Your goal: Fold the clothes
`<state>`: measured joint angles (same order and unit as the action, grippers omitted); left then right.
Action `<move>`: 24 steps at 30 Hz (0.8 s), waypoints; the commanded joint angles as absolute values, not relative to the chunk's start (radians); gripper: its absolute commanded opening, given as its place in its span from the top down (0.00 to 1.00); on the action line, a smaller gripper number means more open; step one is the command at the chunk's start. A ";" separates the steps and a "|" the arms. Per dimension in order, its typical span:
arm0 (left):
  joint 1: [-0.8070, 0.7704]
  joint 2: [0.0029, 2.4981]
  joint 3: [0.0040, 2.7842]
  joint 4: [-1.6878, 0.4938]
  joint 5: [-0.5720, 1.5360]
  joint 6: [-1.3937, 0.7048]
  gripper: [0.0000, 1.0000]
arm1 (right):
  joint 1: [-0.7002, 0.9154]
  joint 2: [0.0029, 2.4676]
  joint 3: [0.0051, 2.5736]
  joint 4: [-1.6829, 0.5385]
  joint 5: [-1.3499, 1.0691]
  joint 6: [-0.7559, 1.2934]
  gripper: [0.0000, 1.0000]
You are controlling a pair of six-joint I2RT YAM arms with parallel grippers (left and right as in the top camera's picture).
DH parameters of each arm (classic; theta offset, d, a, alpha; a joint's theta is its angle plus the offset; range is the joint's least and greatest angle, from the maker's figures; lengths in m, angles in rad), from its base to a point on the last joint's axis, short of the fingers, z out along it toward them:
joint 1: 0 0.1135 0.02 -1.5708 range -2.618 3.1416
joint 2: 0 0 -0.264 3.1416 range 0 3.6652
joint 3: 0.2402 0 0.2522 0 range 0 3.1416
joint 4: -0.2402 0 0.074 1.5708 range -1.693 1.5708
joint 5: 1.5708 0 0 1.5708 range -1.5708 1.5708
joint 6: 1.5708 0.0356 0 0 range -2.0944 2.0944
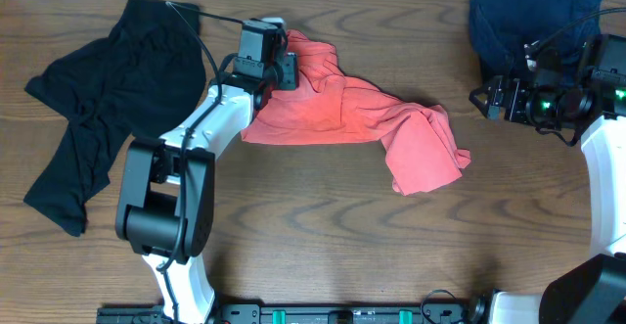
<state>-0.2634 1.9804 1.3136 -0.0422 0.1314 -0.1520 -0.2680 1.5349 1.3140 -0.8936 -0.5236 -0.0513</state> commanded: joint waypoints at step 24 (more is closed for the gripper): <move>-0.249 2.075 1.331 0.016 0.155 -0.046 0.94 | -0.261 1.518 1.333 -0.893 -0.528 -0.042 0.07</move>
